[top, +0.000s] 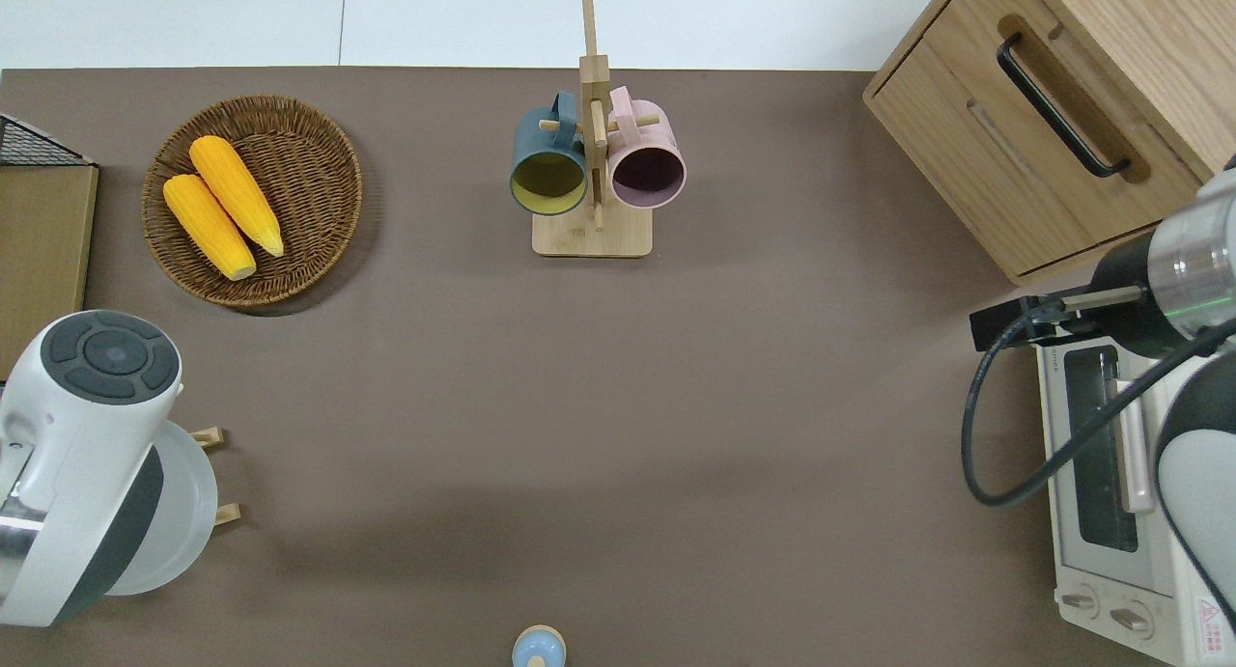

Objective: Pick gray plate from table and place it on lower plate rack with left arm
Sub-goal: 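Lift the gray plate and carry it toward the wooden plate rack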

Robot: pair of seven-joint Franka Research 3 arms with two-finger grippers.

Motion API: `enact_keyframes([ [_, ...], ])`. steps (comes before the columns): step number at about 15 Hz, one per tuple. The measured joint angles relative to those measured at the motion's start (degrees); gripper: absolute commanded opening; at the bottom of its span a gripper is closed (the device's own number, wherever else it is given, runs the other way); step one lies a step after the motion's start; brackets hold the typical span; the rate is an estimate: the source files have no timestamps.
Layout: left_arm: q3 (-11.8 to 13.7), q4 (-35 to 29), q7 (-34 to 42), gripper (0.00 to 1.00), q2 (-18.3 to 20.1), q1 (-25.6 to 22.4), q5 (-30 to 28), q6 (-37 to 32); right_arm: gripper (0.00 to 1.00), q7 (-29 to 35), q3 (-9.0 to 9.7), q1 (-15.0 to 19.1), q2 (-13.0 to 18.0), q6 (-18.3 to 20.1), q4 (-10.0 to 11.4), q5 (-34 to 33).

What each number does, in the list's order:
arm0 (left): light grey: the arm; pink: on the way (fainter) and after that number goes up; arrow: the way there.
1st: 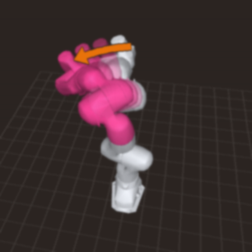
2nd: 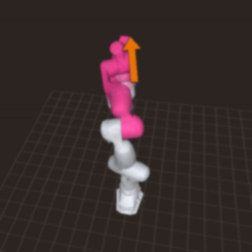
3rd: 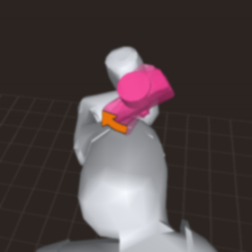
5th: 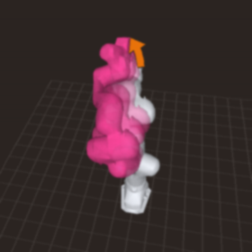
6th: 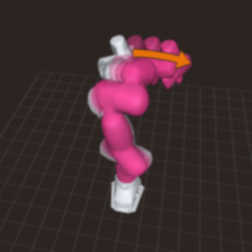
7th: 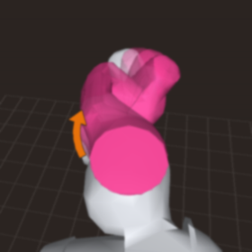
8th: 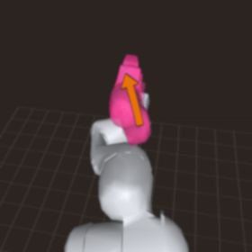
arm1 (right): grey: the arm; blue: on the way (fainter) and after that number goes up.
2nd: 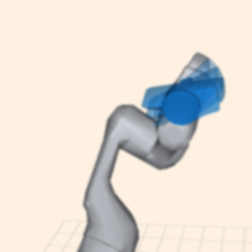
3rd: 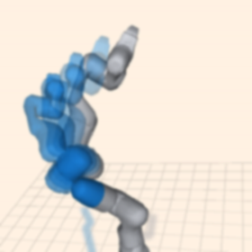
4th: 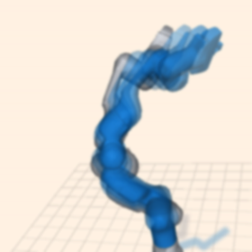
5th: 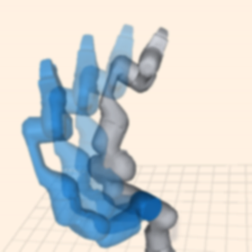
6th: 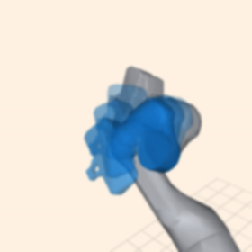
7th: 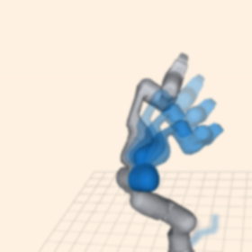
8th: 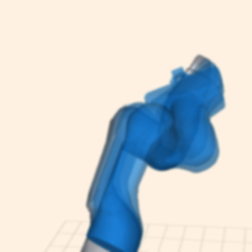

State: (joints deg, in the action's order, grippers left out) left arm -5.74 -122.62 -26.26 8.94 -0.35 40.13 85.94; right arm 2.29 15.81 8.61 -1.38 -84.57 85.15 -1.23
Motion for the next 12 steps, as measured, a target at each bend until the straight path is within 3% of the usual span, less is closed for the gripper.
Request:
enact_keyframes([
  [12, -0.5, 0.0, -7.0, 0.0, -4.0, 0.1, 6.9, -0.7, 0.983, 0.0, 0.0, 0.0, 0.0, 0.0, 0.0, 0.0],
])
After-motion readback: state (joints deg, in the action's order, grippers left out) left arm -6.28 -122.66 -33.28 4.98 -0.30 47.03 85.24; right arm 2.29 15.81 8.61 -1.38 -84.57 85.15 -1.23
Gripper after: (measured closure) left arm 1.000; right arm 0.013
